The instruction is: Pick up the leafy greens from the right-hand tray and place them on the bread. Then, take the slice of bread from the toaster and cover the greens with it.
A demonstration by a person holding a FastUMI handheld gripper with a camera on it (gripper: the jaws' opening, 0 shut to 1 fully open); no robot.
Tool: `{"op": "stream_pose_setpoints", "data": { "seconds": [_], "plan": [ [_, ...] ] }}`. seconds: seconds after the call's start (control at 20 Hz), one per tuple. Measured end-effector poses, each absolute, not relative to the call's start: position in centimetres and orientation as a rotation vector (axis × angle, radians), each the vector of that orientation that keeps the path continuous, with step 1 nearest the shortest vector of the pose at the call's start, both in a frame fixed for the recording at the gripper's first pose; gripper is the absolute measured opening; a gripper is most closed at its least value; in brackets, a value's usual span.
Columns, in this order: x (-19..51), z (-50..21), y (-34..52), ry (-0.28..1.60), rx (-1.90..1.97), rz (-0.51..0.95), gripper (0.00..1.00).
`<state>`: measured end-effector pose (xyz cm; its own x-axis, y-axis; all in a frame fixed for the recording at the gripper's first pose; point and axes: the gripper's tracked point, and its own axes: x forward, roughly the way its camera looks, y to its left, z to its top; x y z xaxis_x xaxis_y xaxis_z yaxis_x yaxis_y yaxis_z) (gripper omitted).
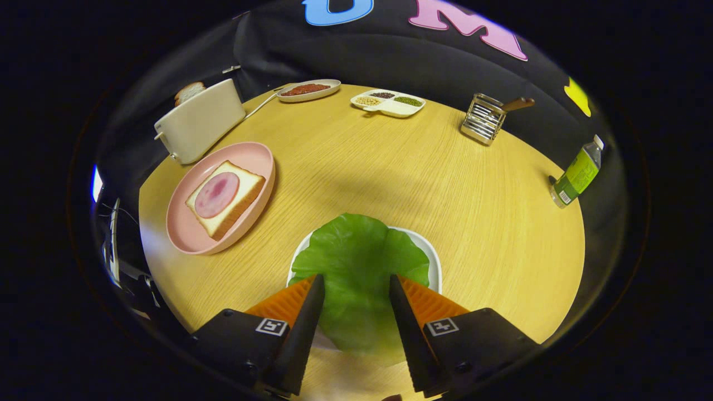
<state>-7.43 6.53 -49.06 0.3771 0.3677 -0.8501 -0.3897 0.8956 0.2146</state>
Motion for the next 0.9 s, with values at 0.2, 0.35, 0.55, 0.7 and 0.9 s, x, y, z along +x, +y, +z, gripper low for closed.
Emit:
{"op": "stream_pose_setpoints", "data": {
  "seconds": [0.2, 0.35, 0.55, 0.7, 0.9],
  "plan": [
    [-7.2, -49.3, 6.0, 1.096, -0.026, 0.472, 0.60],
    [-7.1, -49.3, 6.0, 1.094, -0.027, 0.466, 0.15],
    [-7.0, -48.4, 6.0, 1.086, -0.005, 0.464, 0.08],
    [-6.8, -46.0, 5.9, 1.048, 0.028, 0.453, 0.08],
    [-6.2, -41.7, 7.1, 0.986, 0.054, 0.464, 0.08]
  ]
}}
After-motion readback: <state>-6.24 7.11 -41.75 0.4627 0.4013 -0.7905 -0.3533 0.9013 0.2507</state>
